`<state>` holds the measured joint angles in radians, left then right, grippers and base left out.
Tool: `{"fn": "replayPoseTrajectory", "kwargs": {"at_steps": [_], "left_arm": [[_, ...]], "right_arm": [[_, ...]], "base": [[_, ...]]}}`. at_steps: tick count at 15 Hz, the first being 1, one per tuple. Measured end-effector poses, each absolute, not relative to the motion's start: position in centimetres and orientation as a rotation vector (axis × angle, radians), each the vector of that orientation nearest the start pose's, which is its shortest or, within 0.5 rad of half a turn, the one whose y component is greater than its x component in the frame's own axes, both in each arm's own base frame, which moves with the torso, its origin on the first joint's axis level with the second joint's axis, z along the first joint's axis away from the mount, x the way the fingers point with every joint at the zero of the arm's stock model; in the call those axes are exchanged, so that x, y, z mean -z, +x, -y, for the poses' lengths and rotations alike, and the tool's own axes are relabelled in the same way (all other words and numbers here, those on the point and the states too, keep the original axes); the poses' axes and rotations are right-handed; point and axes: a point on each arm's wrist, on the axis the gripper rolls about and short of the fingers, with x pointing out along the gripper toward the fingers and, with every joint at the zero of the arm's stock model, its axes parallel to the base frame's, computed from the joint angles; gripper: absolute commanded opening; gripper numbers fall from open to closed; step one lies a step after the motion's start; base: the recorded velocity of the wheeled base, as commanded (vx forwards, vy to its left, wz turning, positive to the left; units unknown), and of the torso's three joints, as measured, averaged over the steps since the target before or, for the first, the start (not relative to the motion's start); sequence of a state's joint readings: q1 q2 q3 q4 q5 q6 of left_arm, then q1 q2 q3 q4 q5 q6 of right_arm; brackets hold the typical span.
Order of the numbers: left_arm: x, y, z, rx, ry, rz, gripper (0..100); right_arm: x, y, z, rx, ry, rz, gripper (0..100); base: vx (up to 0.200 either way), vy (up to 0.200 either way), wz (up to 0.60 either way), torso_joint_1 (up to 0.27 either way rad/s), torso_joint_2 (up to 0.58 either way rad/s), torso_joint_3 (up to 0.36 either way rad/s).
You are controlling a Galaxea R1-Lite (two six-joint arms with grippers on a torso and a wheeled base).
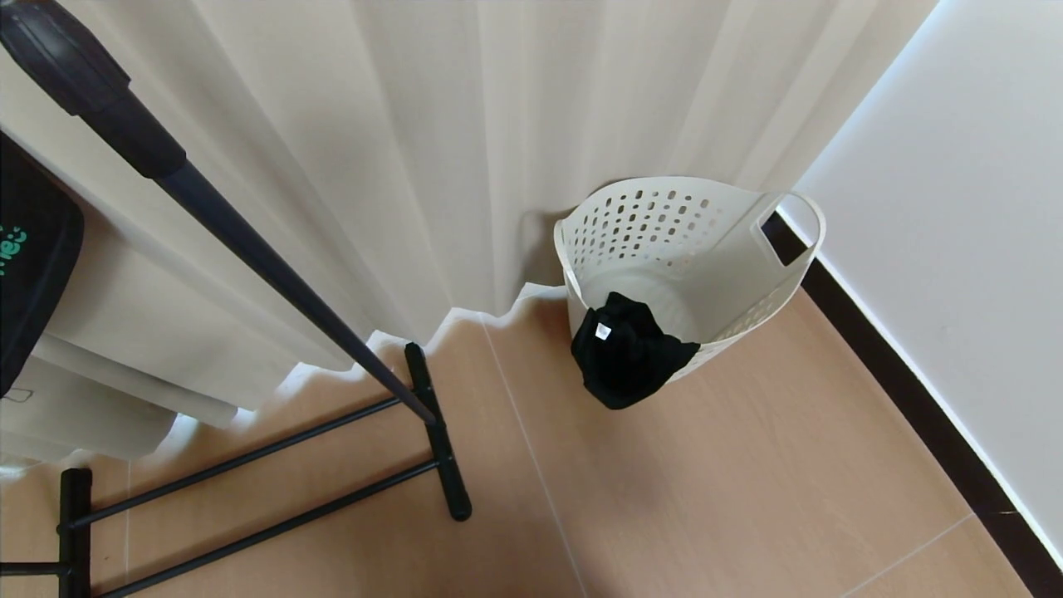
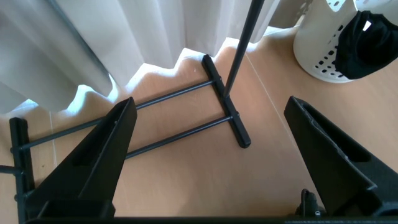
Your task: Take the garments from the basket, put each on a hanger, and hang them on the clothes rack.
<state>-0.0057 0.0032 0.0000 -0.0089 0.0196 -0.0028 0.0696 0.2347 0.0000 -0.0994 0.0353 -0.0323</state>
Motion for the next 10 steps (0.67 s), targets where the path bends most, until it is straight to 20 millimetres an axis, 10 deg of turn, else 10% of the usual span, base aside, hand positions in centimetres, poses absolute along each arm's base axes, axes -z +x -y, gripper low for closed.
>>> {"fn": "replayPoseTrajectory", "kwargs": {"at_steps": [5, 10], "left_arm": [[-7.6, -2.3, -0.1, -0.014, -0.002, 0.006, 100], [-7.6, -2.3, -0.1, -0.014, -0.003, 0.006, 100]], "right_arm": [[-13.1, 4.7, -1.4, -0.321, -0.094, -0.314, 100], [-17.7, 15.5, -6.0, -0.472, -0.383, -0.411, 100]], "base": [[0.0, 0.0, 0.0, 0.0, 0.0, 0.0], [0.0, 0.0, 0.0, 0.0, 0.0, 0.0]]}}
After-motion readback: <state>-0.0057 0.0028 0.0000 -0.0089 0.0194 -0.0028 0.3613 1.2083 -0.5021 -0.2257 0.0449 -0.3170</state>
